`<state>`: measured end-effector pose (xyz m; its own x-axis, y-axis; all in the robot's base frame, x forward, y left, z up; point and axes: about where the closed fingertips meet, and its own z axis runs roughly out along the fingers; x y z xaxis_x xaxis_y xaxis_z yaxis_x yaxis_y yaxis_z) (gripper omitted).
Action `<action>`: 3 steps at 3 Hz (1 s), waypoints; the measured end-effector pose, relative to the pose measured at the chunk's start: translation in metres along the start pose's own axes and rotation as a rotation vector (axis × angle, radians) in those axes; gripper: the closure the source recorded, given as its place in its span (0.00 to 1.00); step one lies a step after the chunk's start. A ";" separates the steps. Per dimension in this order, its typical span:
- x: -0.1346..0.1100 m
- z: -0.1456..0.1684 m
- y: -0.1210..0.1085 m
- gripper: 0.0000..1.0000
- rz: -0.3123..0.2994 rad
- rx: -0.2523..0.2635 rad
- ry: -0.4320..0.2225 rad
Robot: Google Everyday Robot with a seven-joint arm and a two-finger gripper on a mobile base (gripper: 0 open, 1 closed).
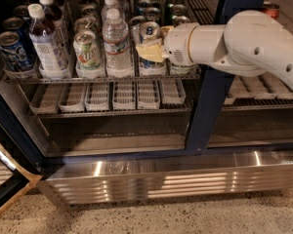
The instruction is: Pick redbull can from top shelf of fridge
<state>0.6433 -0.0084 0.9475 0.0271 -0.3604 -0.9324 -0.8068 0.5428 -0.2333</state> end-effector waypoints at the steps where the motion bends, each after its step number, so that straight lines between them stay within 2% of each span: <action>1: 0.000 0.000 0.000 1.00 0.000 0.000 0.000; 2: 0.021 0.008 0.008 1.00 0.065 -0.006 0.009; 3: 0.023 0.010 0.008 1.00 0.076 -0.009 0.009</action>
Offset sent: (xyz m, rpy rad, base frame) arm -0.0019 0.0023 -0.0584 0.0777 0.1399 -0.0429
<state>0.6439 -0.0051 0.9212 -0.0397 -0.3256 -0.9447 -0.8114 0.5622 -0.1597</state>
